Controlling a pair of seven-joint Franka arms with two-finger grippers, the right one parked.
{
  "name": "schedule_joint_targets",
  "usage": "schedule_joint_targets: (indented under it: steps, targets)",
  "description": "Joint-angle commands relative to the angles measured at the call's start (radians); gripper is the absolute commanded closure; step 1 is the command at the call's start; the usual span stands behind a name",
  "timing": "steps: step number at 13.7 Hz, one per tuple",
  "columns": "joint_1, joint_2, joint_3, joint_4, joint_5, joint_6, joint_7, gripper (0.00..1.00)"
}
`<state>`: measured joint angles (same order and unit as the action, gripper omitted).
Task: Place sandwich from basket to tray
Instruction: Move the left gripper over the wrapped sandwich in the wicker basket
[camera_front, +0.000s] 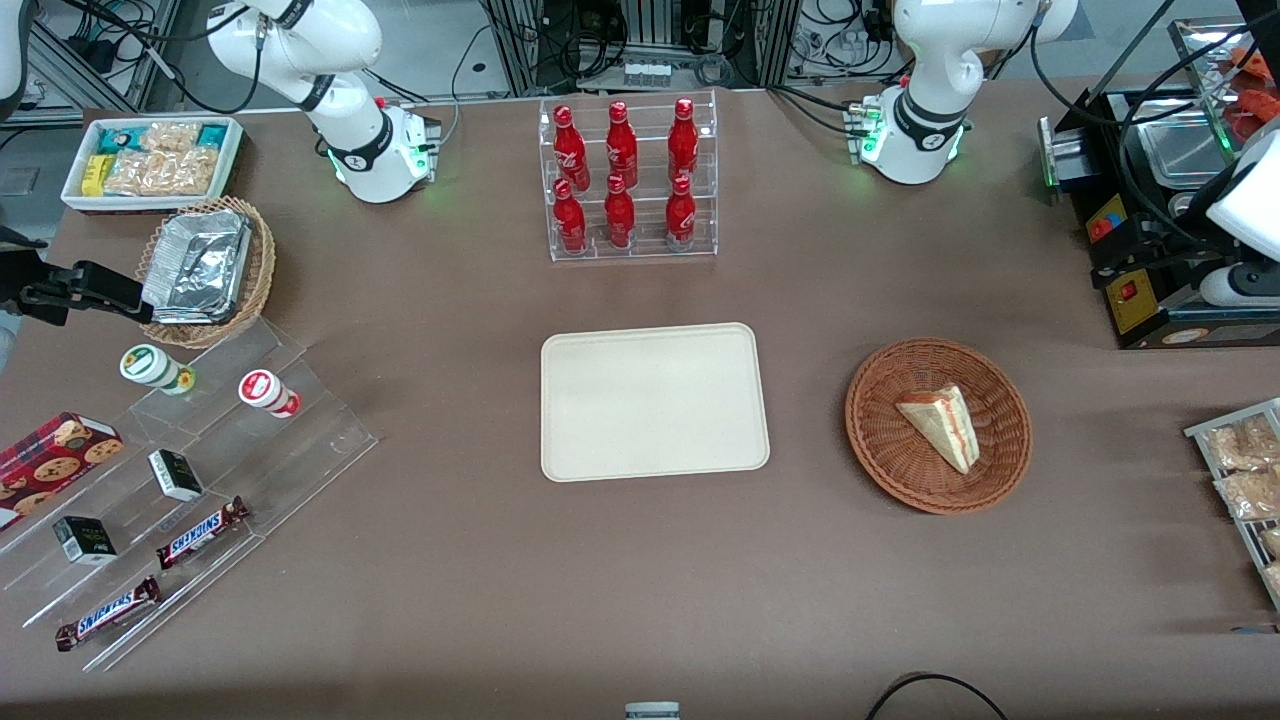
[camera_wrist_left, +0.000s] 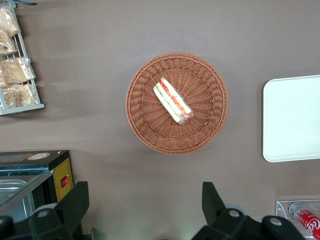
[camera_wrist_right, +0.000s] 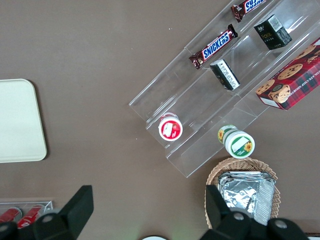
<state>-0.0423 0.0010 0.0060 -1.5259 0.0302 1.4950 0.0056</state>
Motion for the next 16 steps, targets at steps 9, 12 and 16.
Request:
schedule_joint_targets:
  steps: [9,12,16]
  targets:
    - [-0.005,0.048,-0.041,-0.159,-0.006,0.182,-0.132,0.00]
    - [-0.005,0.024,-0.067,-0.328,0.000,0.364,-0.315,0.00]
    - [-0.001,0.002,-0.081,-0.528,-0.001,0.615,-0.424,0.00]
